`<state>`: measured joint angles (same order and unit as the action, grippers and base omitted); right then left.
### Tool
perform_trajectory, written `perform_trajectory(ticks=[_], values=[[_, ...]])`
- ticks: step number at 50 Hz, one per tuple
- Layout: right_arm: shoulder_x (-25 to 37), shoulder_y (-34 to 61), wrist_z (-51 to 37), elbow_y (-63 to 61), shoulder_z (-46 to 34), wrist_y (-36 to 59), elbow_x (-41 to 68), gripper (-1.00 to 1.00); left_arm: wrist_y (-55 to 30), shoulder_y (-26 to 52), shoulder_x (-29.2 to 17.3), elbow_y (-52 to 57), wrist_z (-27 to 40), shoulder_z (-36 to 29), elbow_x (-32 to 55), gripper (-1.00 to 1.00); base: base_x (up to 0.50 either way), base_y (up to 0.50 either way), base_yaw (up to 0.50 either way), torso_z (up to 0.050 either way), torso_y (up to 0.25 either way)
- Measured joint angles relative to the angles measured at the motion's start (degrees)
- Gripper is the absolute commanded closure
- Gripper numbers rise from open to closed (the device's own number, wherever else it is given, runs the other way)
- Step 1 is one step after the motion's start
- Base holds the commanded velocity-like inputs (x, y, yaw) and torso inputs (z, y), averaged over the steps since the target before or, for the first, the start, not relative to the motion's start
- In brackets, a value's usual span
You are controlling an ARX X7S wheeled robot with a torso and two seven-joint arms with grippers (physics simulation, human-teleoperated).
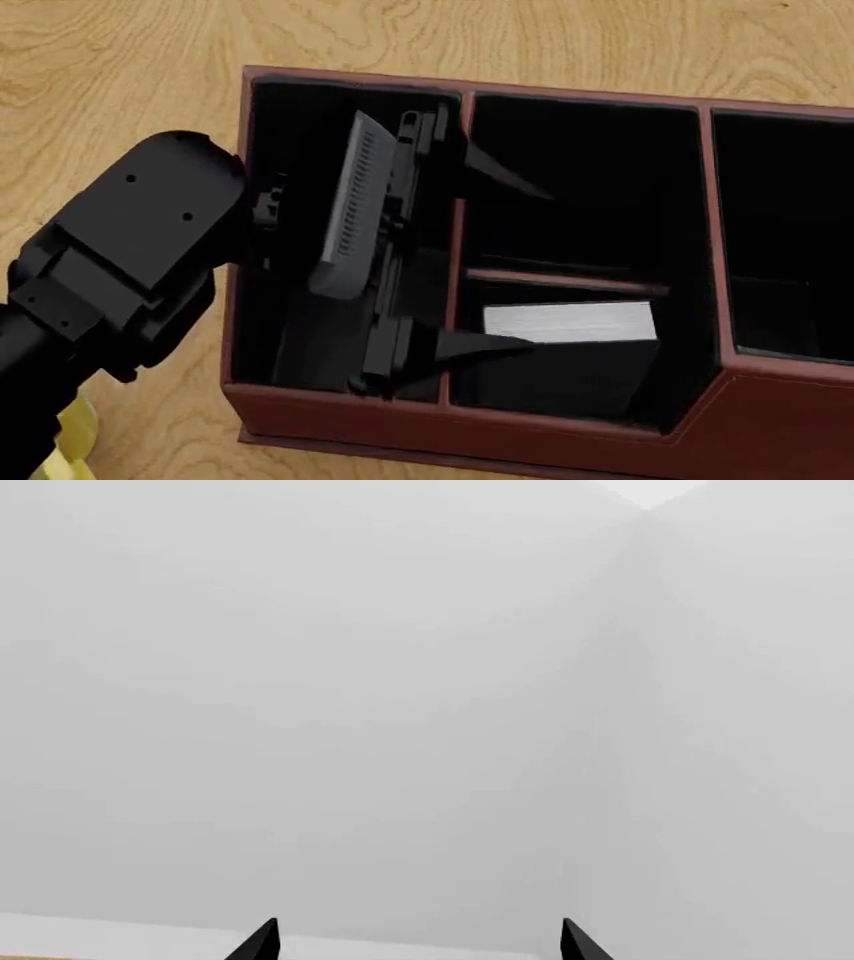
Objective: Pick up the book and place it in the back compartment of the caddy.
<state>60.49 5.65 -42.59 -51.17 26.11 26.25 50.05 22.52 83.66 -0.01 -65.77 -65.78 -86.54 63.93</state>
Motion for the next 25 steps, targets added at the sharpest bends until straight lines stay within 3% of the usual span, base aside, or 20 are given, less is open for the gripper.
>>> perform_trajectory(ticks=[25], values=[[-0.3, -0.6, 0.1, -0.4, 1.2, -0.1, 0.4, -1.0, 0.2, 4.3, -0.3, 0.3, -0.3, 1.4, 3.8, -1.0, 0.0, 0.0, 0.0, 0.0, 0.0]])
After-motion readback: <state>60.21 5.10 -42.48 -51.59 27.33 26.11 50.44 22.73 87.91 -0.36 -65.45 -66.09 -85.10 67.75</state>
